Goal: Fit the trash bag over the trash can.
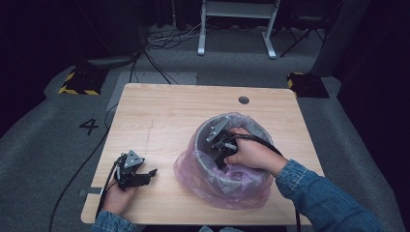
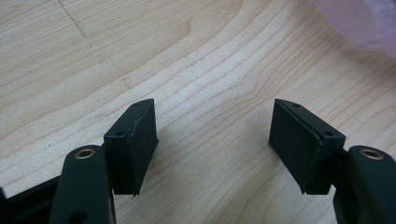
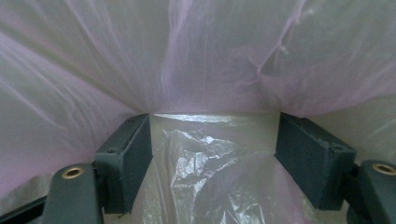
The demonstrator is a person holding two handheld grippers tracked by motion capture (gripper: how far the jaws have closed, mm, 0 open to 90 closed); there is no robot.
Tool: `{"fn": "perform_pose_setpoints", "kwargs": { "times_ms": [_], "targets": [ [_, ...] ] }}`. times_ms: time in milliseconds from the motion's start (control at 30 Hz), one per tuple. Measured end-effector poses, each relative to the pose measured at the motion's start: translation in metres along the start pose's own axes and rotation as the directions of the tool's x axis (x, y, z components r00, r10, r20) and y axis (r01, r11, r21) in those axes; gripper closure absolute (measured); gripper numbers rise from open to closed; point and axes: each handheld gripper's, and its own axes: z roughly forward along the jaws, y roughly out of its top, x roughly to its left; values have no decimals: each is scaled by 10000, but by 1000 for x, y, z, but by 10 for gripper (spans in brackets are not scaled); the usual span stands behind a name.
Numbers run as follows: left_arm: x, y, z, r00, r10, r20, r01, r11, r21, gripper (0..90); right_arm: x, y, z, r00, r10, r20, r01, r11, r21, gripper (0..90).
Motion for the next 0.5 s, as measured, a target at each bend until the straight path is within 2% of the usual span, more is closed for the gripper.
{"fn": "perform_pose_setpoints", "kwargs": {
  "times_ms": [67,167,300,500],
  "targets": [
    [0,0,0,10000,2,0,-2,10000,1,322,0,-1,3,10000,69,-61,-68,9999,131,270],
    [0,0,0,10000,14,-14,-14,10000,3,322,0,0,-3,10000,43,56,-43,10000,-37,304],
    [0,0,0,10000,10,-11,-10,10000,2,322,-1,4,-28,9995,213,220,-181,9906,-1353,304],
    [0,0,0,10000,5,-10,-5,10000,-1,322,0,5,-65,9990,339,286,-258,9689,-2460,334]
  ]
}}
